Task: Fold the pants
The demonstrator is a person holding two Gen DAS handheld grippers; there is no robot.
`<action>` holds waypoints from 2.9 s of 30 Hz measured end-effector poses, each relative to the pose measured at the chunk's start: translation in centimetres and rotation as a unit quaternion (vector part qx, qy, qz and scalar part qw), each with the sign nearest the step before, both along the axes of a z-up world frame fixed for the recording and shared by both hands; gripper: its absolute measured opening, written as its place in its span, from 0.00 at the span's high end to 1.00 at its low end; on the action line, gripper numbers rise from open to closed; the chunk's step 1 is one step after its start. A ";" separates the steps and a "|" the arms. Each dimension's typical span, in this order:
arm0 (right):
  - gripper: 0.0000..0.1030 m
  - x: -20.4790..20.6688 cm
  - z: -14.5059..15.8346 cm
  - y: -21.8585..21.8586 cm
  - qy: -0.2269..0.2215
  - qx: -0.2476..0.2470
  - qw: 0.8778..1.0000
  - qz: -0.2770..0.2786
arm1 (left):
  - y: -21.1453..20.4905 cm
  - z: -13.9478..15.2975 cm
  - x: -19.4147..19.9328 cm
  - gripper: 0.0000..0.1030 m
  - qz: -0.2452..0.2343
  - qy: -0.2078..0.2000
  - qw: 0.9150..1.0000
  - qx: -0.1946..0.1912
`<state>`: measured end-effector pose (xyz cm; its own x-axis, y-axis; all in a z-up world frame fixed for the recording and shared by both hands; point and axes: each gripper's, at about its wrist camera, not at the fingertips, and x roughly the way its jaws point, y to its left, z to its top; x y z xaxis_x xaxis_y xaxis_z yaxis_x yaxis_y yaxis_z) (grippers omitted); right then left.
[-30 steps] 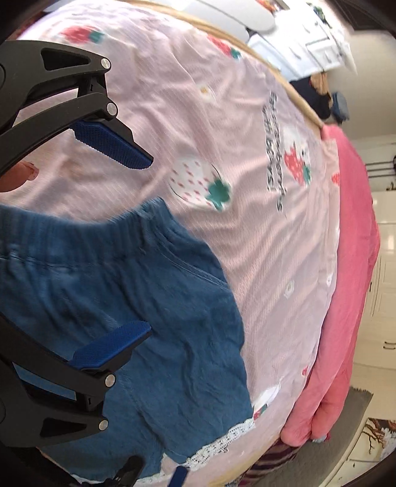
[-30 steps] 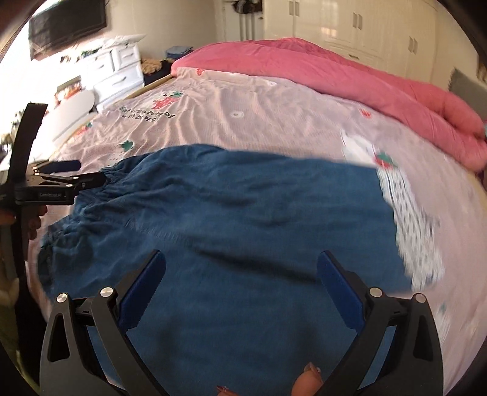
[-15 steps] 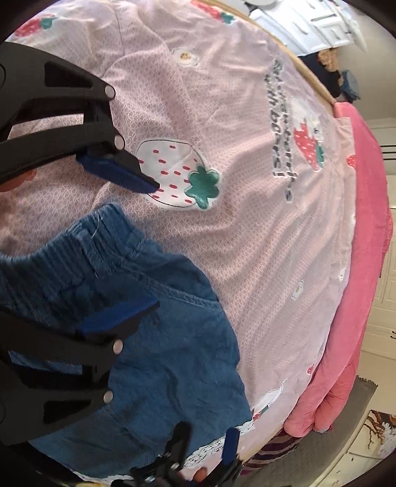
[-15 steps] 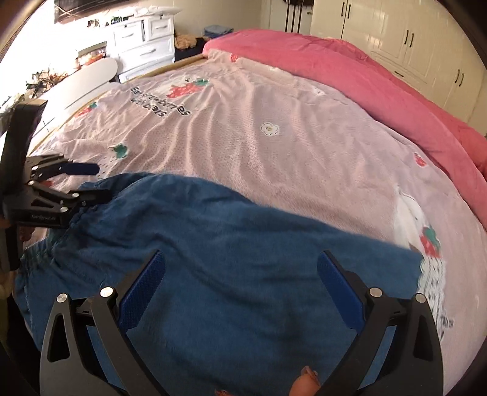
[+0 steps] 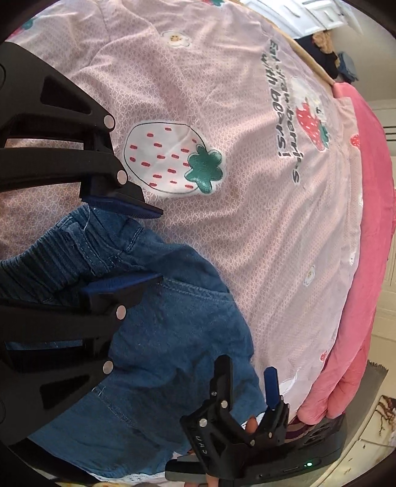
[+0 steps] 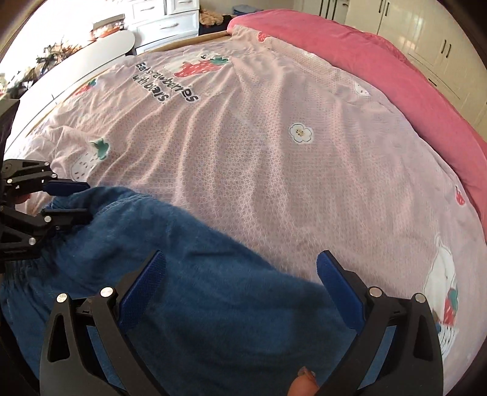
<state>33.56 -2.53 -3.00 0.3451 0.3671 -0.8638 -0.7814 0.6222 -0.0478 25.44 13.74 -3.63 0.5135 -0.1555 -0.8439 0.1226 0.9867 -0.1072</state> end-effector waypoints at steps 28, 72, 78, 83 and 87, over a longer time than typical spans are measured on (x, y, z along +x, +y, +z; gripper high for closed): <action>0.95 -5.1 4.0 -2.7 0.008 0.104 0.994 0.016 | -0.1 2.0 -1.4 0.92 -0.010 -0.031 0.999 -0.039; 0.92 -29.9 -0.4 -7.4 0.000 0.115 0.990 0.076 | -4.0 4.4 -23.3 0.93 -0.102 -0.145 0.983 0.049; 0.90 -29.9 -1.3 -7.6 0.016 0.122 0.990 0.067 | -3.9 3.7 -24.4 0.93 -0.102 -0.125 0.986 0.052; 0.90 -29.9 -0.6 -7.4 0.021 0.150 0.987 0.062 | -4.0 4.9 -25.4 0.91 -0.075 -0.145 0.983 0.080; 0.90 -30.1 -0.8 -7.0 0.025 0.153 0.985 0.070 | -3.6 5.6 -25.0 0.91 -0.063 -0.158 0.982 0.078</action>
